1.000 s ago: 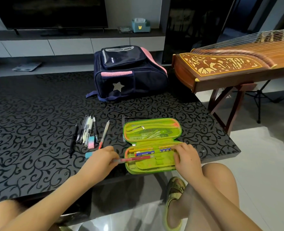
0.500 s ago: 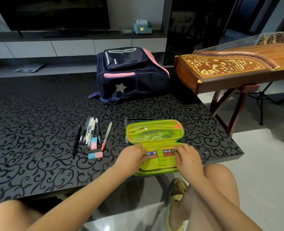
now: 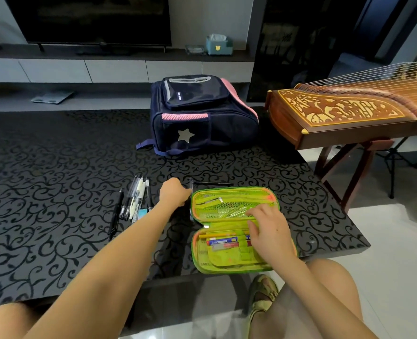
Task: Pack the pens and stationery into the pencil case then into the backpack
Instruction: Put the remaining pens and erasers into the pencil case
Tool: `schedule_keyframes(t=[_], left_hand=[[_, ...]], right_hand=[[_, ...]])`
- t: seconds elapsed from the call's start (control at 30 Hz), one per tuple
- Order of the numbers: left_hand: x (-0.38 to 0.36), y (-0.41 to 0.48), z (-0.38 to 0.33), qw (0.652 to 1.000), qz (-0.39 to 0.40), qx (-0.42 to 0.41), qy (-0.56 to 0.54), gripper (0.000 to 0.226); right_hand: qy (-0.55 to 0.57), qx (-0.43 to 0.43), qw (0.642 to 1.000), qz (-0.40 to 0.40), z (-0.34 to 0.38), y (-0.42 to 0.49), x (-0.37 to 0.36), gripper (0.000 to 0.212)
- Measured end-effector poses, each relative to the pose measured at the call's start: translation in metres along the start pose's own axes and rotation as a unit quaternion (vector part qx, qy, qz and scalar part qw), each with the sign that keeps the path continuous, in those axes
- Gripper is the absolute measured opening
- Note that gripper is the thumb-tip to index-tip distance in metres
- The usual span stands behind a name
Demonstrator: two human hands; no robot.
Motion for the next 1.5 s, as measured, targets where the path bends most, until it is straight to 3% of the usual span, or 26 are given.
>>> schedule_keyframes(t=[0.17,0.27,0.4,0.47,0.57,0.67,0.8,0.97,1.13,1.33,1.5], left_hand=[[-0.014,0.019,-0.002,0.998,0.050,0.028,-0.016,0.043],[0.001,0.021,-0.007,0.998,0.039,0.011,0.052,0.037],[0.030,-0.012,-0.030,0.986,-0.048,-0.140,0.073,0.017],[0.020,-0.052,-0.045,0.967,-0.026,-0.248,0.051,0.009],[-0.009,-0.115,-0.061,0.921,0.041,-0.382,0.070,0.016],[-0.032,-0.148,-0.062,0.867,0.034,-0.477,0.142,0.030],[-0.046,-0.160,-0.050,0.847,0.026,-0.481,0.225,0.014],[-0.054,-0.157,-0.061,0.835,0.022,-0.459,0.302,0.036],[-0.070,-0.164,-0.078,0.800,0.057,-0.499,0.329,0.032],[-0.086,-0.165,-0.107,0.838,0.068,-0.501,0.204,0.018],[-0.075,-0.157,-0.090,0.860,0.030,-0.482,0.164,0.029]], right_hand=[[-0.005,-0.015,1.000,0.006,-0.011,-0.001,-0.007,0.023],[-0.005,-0.019,1.000,0.017,-0.018,-0.006,-0.010,0.021],[-0.001,-0.029,0.999,0.014,-0.033,-0.019,-0.008,0.021],[-0.004,-0.026,0.999,0.019,-0.040,-0.029,-0.008,0.021],[-0.004,-0.022,0.999,0.029,-0.043,-0.039,-0.009,0.024],[0.003,-0.023,0.999,0.031,-0.042,-0.040,-0.010,0.023],[0.002,-0.029,0.999,0.038,-0.042,-0.041,-0.013,0.021],[-0.001,-0.027,0.999,0.044,-0.043,-0.042,-0.013,0.019],[-0.003,-0.031,0.999,0.030,-0.042,-0.044,-0.011,0.021],[0.010,-0.036,0.999,0.019,-0.041,-0.045,-0.011,0.029],[0.037,-0.015,0.999,0.030,-0.036,-0.046,-0.009,0.038]])
Point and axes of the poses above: each hand's wrist, its own y-axis towards the middle knuckle, its own x-axis out of the back of the hand, z = x × y, the point moved 8 cm from there along y, towards the middle knuckle, and after that the axes turned 7 degrees about -x, right-handed, at the moved point
